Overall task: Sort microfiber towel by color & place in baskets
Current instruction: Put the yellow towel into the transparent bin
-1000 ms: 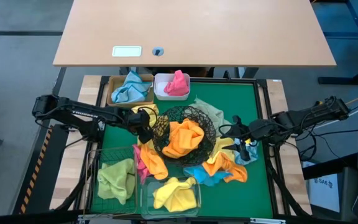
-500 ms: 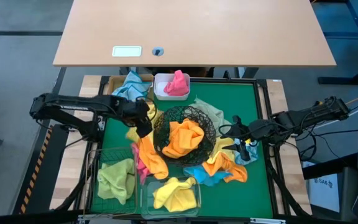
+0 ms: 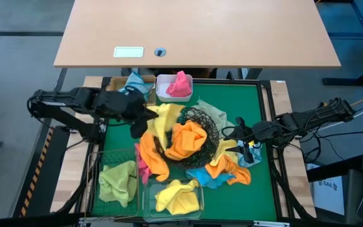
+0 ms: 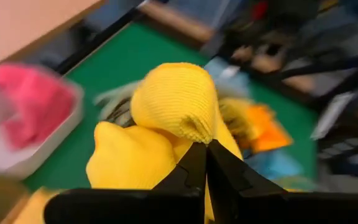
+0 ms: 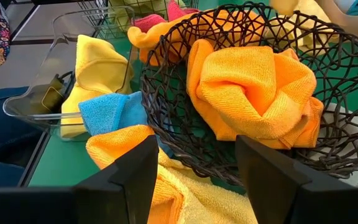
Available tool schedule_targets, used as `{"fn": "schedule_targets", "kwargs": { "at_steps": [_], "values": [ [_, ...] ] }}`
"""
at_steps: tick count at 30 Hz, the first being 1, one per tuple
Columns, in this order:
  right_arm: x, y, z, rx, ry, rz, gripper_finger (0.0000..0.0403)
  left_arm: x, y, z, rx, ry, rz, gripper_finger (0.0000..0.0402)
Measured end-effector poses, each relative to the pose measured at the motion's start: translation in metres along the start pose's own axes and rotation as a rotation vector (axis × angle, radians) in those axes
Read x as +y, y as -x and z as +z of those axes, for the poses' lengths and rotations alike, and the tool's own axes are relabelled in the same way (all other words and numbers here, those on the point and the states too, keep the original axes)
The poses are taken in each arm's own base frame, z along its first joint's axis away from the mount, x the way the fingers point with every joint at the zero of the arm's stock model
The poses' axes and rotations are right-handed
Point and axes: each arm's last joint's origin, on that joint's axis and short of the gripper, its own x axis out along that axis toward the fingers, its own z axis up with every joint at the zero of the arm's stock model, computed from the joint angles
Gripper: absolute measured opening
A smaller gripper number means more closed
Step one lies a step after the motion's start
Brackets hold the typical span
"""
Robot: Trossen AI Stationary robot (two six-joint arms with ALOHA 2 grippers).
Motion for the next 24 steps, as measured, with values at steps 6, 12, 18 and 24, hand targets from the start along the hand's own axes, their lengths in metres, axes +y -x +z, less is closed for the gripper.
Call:
{"fn": "schedule_targets", "kwargs": {
  "at_steps": [6, 12, 18, 24],
  "values": [
    [0.000, 0.000, 0.000, -0.001, 0.000, 0.000, 0.0214, -0.034, 0.011, 0.000, -0.074, -0.012, -0.234, 0.0000],
    [0.000, 0.000, 0.000, -0.001, 0.000, 0.000, 0.0214, -0.072, 0.016, -0.009, -0.121, -0.028, -0.411, 0.0000],
    [0.000, 0.000, 0.000, 0.000, 0.000, 0.000, 0.0214, -0.112, 0.008, -0.028, -0.112, -0.055, -0.532, 0.0000],
    [0.000, 0.000, 0.000, 0.000, 0.000, 0.000, 0.0214, -0.141, -0.007, -0.057, -0.037, -0.111, -0.556, 0.0000]
  ]
}}
